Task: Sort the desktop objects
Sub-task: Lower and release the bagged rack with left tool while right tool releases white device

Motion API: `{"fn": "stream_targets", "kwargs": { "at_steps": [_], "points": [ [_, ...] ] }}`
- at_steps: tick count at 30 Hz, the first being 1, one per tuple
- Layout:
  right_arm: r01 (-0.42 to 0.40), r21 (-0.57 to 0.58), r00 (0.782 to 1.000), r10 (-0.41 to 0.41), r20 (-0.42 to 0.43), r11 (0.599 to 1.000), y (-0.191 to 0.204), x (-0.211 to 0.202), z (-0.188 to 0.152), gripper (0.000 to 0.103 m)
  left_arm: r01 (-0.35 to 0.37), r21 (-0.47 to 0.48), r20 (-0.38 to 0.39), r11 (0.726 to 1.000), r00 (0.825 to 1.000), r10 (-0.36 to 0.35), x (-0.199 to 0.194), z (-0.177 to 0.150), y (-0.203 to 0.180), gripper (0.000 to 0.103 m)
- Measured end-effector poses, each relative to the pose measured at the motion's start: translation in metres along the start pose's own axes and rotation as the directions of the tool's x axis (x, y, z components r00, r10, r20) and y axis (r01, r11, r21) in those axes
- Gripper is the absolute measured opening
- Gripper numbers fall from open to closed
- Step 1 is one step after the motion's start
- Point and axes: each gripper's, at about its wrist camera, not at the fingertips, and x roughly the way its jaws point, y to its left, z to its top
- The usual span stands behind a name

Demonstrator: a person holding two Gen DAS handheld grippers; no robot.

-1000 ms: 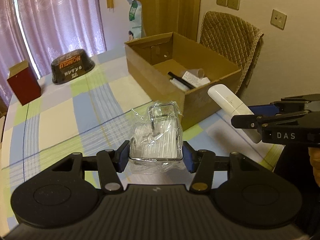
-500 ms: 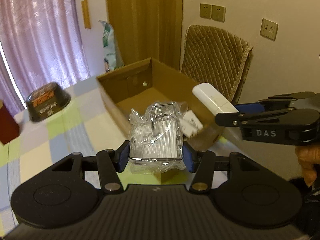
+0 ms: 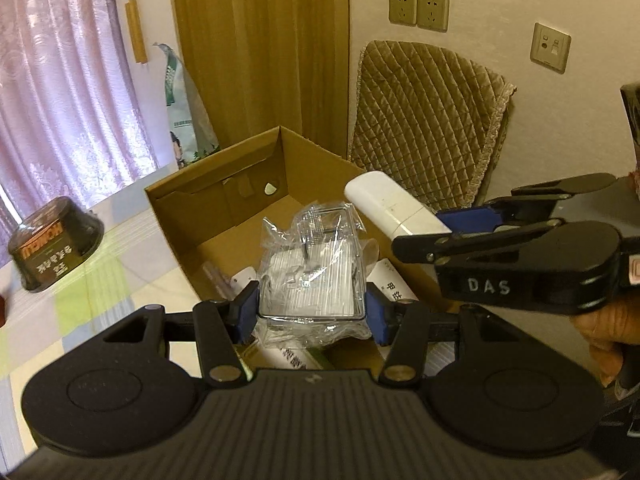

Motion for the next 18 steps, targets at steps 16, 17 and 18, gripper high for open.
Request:
{"fn": "stream_targets", "kwargs": {
  "at_steps": [16, 17, 18],
  "points": [
    [0.029, -0.013, 0.999, -0.029, -0.030, 1.000, -0.008, 0.024, 0.004, 0.039, -0.026, 0.011, 0.012, 1.000, 1.000, 0.026, 0.028, 0.004, 0.008, 0.059],
    [0.029, -0.012, 0.999, -0.029, -0.032, 1.000, -0.007, 0.024, 0.003, 0.039, -0.028, 0.011, 0.009, 1.000, 1.000, 0.028, 0.027, 0.003, 0.009, 0.059],
    [0.029, -0.012, 0.999, -0.029, -0.033, 1.000, -0.007, 0.025, 0.003, 0.039, -0.029, 0.011, 0.005, 1.000, 1.000, 0.029, 0.026, 0.001, 0.010, 0.059]
  ]
}}
